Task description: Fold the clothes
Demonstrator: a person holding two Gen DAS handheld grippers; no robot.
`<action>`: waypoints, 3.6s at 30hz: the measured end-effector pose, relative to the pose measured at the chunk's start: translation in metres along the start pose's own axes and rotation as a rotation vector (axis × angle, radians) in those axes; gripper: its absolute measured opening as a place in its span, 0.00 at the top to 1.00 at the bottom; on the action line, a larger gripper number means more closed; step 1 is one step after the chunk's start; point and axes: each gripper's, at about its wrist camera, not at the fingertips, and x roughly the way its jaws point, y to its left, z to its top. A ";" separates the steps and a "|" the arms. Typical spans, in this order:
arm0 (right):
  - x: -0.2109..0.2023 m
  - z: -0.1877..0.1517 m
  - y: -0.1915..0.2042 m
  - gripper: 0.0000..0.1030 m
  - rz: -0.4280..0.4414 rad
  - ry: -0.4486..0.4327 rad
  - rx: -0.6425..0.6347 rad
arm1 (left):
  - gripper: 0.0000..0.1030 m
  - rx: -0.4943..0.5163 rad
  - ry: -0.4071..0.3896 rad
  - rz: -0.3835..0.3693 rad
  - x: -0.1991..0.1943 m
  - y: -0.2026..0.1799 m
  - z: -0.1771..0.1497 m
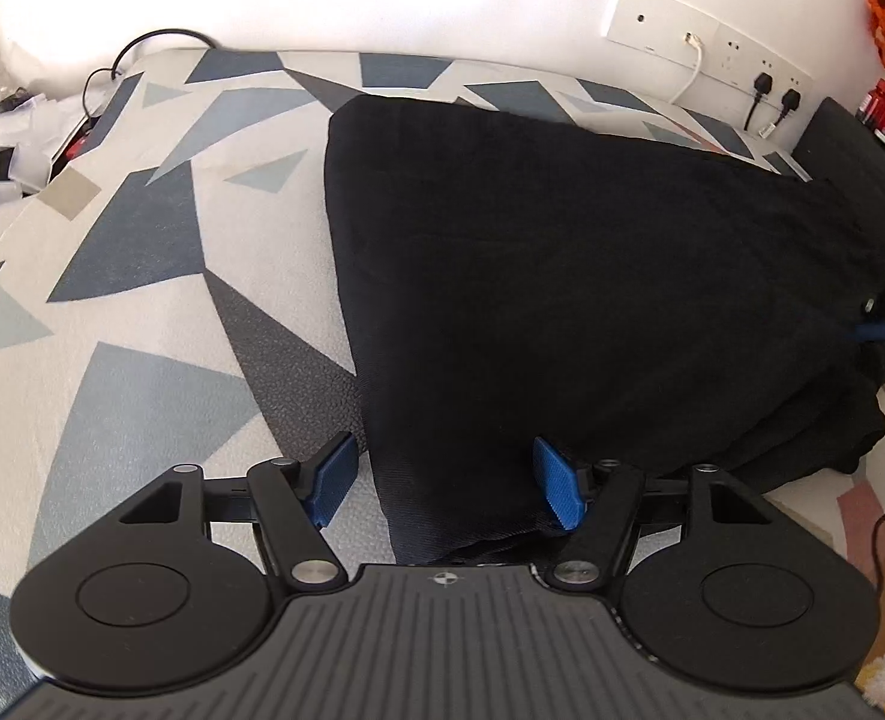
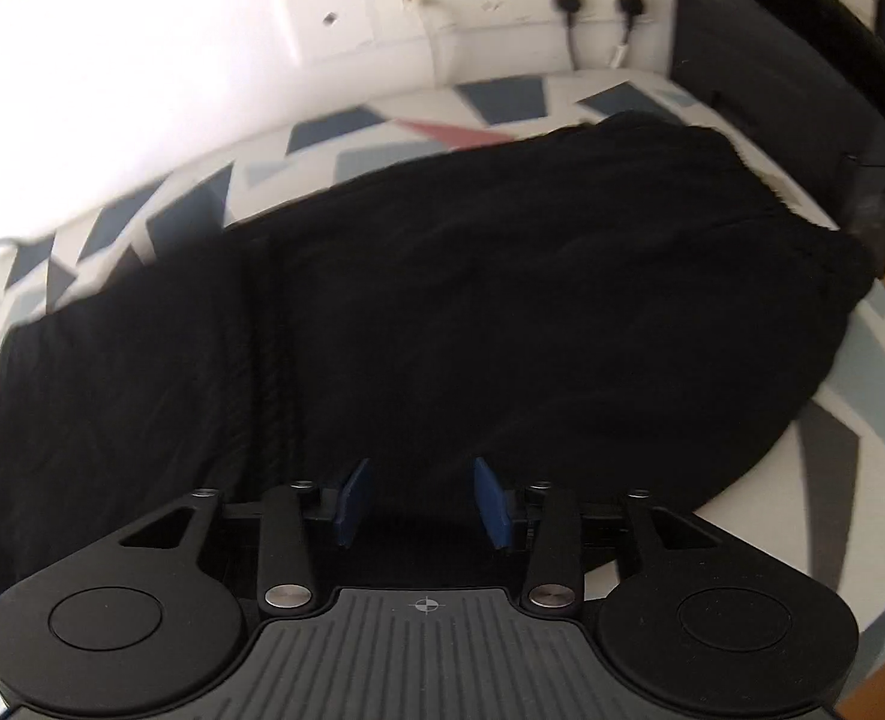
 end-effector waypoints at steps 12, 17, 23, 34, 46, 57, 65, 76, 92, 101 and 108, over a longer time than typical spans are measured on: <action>0.008 0.014 0.037 0.45 0.262 0.111 -0.105 | 0.35 -0.033 -0.012 0.004 -0.010 0.001 -0.001; 0.000 -0.002 0.045 0.73 0.246 0.124 -0.166 | 0.35 -0.033 -0.033 -0.004 -0.017 0.000 0.003; -0.034 -0.011 0.046 0.99 0.242 0.007 -0.239 | 0.35 -0.018 -0.047 -0.023 -0.020 -0.003 0.014; -0.021 -0.021 0.024 0.70 0.340 0.102 -0.091 | 0.35 -0.001 -0.011 -0.026 -0.011 -0.004 0.015; -0.045 -0.019 0.024 0.97 0.288 0.038 -0.227 | 0.35 0.046 -0.017 -0.046 -0.014 -0.012 0.017; -0.026 -0.025 0.019 0.60 0.183 0.035 -0.202 | 0.28 0.205 0.041 0.016 0.005 -0.042 0.007; 0.012 0.017 0.019 0.57 0.248 -0.012 -0.125 | 0.24 0.187 0.056 0.030 0.007 -0.046 0.008; 0.106 0.088 0.061 0.79 0.241 -0.030 -0.181 | 0.20 0.154 0.068 0.077 0.011 -0.054 0.011; 0.032 0.070 -0.040 0.34 0.176 -0.234 0.138 | 0.15 0.161 -0.010 0.101 0.012 -0.069 0.040; -0.035 0.028 -0.159 0.28 0.098 -0.381 0.518 | 0.15 0.336 0.047 0.006 0.054 -0.128 0.064; -0.037 -0.004 -0.212 0.21 0.048 -0.408 0.682 | 0.07 0.354 0.088 0.003 0.072 -0.151 0.071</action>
